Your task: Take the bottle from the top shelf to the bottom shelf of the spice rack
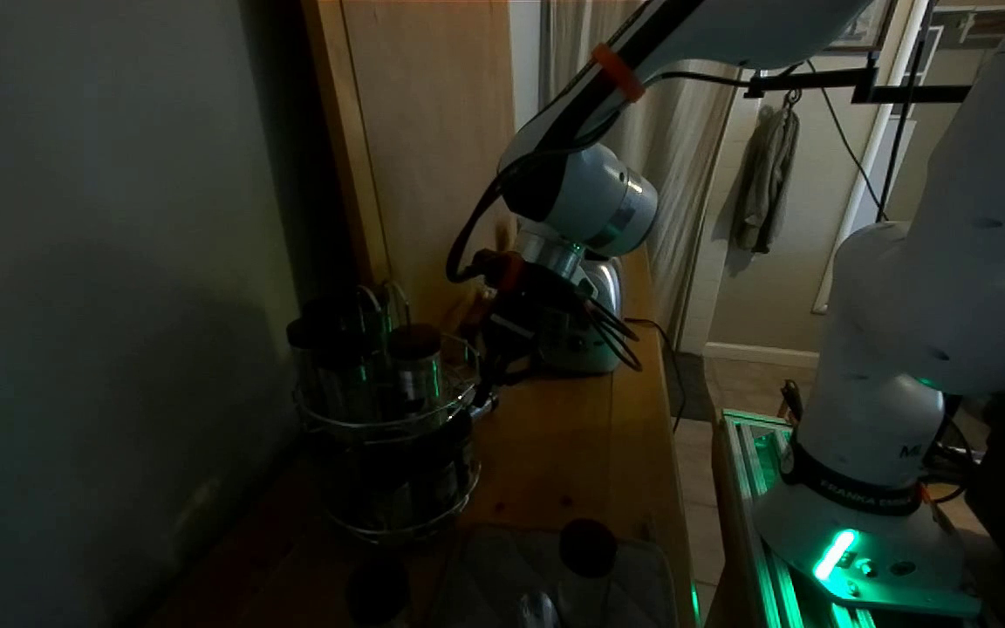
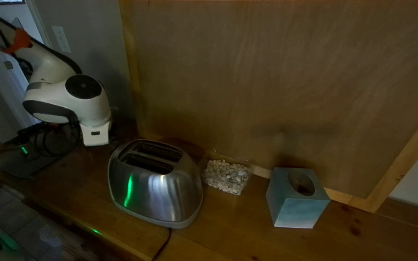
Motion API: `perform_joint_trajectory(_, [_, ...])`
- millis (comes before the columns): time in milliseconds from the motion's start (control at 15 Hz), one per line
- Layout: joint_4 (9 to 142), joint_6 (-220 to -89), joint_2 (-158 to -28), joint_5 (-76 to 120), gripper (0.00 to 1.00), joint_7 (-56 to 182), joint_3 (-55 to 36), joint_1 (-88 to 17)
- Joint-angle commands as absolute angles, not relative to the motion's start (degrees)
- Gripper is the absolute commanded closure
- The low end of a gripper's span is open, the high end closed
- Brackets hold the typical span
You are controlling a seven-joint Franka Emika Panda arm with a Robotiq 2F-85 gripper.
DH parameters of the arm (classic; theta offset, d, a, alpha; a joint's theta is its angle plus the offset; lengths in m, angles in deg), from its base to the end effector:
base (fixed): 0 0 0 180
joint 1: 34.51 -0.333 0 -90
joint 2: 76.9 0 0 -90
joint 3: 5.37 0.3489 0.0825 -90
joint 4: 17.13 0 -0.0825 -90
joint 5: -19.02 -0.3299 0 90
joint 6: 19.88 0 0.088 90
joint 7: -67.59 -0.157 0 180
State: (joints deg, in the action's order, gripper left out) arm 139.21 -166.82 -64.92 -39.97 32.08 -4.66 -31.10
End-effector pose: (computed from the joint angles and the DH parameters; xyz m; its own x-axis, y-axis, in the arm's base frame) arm 0.3673 -0.0072 0.3218 0.0977 -0.8907 -0.4439 -0.9545 0.0424 -0.2951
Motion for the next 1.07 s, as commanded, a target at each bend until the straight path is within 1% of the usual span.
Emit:
perform_joint_trajectory(0, [137.1,-162.6,-64.7,-43.0,1.0,33.4,-6.0,-31.4])
perform_joint_trajectory(267, [135.9,-159.8,-65.1,-45.1,1.0,34.1,-6.7,-31.2])
perform_joint_trajectory(600, [135.3,-159.3,-65.0,-48.6,1.0,36.4,-6.8,-31.3])
perform_joint_trajectory(1000, [134.7,-156.7,-63.6,-57.7,1.0,41.4,-7.8,-30.9])
